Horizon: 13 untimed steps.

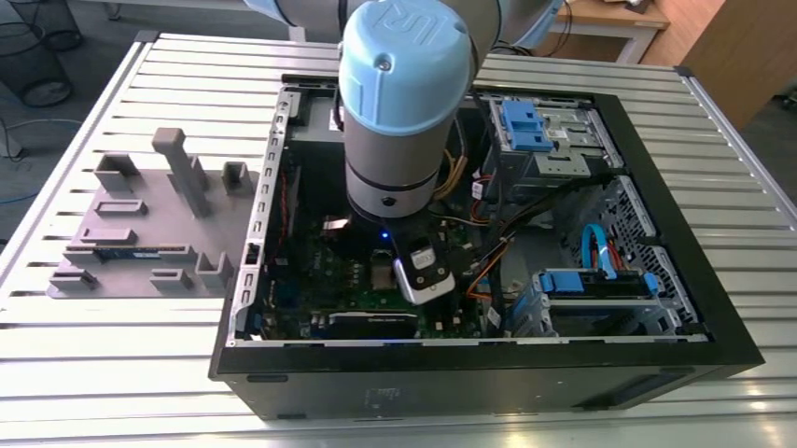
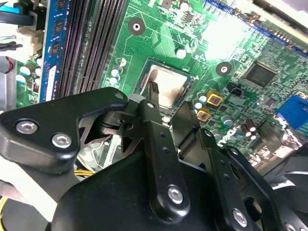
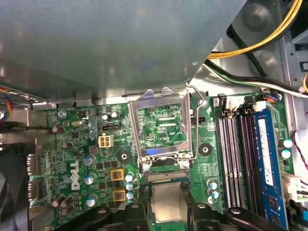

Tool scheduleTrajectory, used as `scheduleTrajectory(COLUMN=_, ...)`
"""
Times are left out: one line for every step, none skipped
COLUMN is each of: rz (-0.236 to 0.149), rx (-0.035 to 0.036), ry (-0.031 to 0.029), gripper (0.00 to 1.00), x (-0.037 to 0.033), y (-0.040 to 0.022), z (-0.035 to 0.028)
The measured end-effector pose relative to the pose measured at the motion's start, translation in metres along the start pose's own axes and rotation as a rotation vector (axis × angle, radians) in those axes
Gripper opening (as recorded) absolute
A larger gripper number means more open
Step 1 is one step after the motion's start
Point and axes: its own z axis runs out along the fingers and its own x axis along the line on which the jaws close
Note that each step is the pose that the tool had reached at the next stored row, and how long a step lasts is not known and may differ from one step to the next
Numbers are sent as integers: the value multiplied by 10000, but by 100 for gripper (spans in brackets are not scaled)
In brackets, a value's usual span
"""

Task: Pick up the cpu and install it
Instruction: 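Place the cpu into insertion slot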

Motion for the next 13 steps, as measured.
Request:
scheduleTrajectory(rz=2, rx=1, ry=8, gripper=39, x=-3, y=0, z=0)
scheduleTrajectory(rz=13, rx=5, ry=7, gripper=39, x=-3, y=0, z=0)
scheduleTrajectory(rz=56, rx=25, ry=3, gripper=39, x=-6, y=1, z=2)
scheduleTrajectory(rz=107, rx=61, ry=-4, gripper=39, x=-7, y=3, z=2)
scheduleTrajectory(rz=142, rx=136, ry=-14, gripper=39, x=-11, y=3, z=1)
scheduleTrajectory(rz=171, rx=237, ry=-21, gripper=39, x=-13, y=3, z=2)
scheduleTrajectory(rz=191, rx=388, ry=-36, gripper=39, x=-13, y=3, z=2)
scheduleTrajectory(rz=200, rx=537, ry=-49, gripper=39, x=-14, y=7, z=2)
scheduleTrajectory(rz=201, rx=586, ry=-54, gripper=39, x=-14, y=10, z=3)
scheduleTrajectory(rz=199, rx=586, ry=-54, gripper=39, x=-15, y=13, z=4)
scheduleTrajectory(rz=200, rx=588, ry=-54, gripper=39, x=-14, y=19, z=5)
scheduleTrajectory(rz=201, rx=588, ry=-55, gripper=39, x=-15, y=27, z=8)
scheduleTrajectory(rz=194, rx=589, ry=-54, gripper=39, x=-16, y=38, z=12)
